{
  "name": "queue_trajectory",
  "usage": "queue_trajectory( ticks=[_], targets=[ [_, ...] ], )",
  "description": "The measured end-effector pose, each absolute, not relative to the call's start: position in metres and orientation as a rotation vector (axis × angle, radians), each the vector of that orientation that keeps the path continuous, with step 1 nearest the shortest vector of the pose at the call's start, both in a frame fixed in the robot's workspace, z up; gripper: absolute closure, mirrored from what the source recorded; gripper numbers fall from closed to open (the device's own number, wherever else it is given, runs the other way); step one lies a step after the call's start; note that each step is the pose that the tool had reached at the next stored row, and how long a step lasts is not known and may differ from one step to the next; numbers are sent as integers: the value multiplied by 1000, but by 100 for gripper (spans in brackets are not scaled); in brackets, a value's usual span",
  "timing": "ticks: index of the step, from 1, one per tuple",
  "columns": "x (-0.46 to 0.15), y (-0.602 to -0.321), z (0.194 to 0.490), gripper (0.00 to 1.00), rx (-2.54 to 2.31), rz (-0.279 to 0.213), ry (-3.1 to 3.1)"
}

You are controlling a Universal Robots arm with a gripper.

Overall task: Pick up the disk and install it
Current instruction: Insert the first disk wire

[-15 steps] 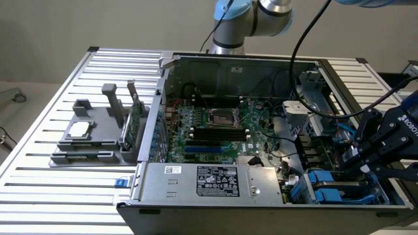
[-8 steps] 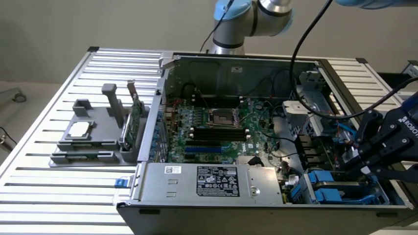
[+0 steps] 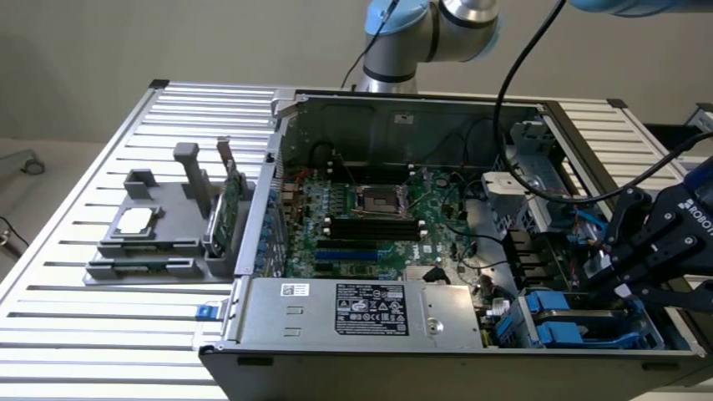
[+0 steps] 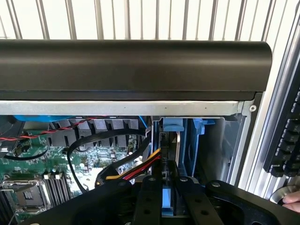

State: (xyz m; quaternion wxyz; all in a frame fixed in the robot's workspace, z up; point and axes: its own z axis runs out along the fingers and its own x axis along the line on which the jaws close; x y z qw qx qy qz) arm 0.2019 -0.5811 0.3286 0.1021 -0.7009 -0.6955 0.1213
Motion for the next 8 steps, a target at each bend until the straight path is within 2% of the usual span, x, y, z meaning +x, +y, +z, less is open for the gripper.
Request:
queue_trajectory(
  ticks=[8],
  targets=[
    [202,-580,328,83,-2059,360,-2065]
  ],
)
